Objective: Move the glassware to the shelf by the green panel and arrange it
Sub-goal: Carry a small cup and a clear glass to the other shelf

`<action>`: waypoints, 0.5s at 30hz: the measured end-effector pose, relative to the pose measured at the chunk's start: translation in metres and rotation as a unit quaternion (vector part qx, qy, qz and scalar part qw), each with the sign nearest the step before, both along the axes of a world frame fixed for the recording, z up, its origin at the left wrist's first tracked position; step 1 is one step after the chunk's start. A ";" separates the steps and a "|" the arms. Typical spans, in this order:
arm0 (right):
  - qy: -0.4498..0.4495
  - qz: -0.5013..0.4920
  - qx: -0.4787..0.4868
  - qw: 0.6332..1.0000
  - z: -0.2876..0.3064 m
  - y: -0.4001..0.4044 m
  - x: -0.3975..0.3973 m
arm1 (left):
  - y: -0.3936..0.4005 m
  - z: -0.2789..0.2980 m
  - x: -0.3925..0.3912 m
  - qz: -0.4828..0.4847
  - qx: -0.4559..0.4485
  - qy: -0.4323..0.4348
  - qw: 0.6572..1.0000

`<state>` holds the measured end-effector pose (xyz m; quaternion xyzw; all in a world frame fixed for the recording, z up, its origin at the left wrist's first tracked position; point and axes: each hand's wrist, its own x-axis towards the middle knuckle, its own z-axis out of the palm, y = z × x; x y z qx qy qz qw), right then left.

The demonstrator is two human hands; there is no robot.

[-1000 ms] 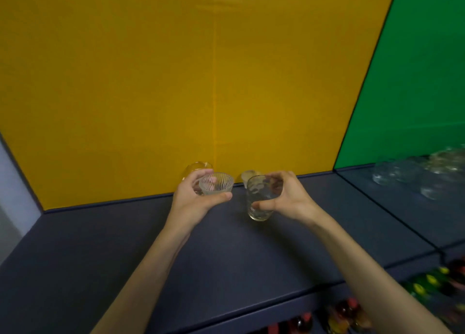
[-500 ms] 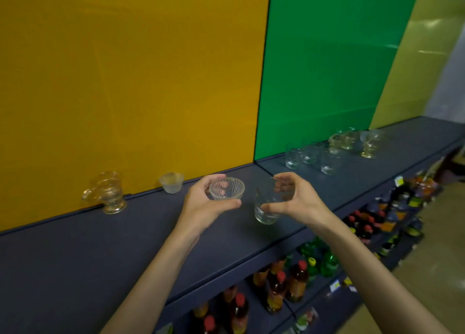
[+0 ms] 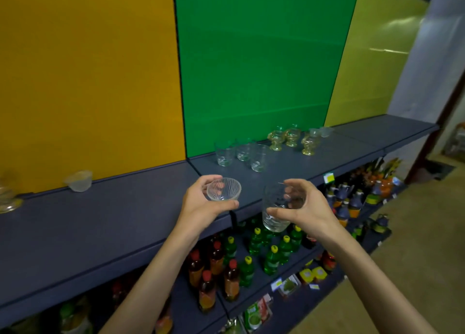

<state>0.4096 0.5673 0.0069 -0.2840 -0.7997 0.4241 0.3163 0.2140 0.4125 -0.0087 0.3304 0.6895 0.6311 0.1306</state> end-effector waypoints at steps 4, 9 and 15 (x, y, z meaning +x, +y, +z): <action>-0.008 0.008 0.002 1.000 -0.009 0.035 0.018 | 0.028 -0.005 0.015 0.023 -0.009 -0.005 1.000; -0.008 0.026 -0.008 1.000 -0.023 0.067 0.010 | 0.056 -0.010 0.013 0.068 -0.018 -0.004 0.997; -0.035 0.074 0.035 0.996 -0.028 0.107 -0.022 | 0.092 -0.016 -0.006 0.126 -0.017 -0.011 0.992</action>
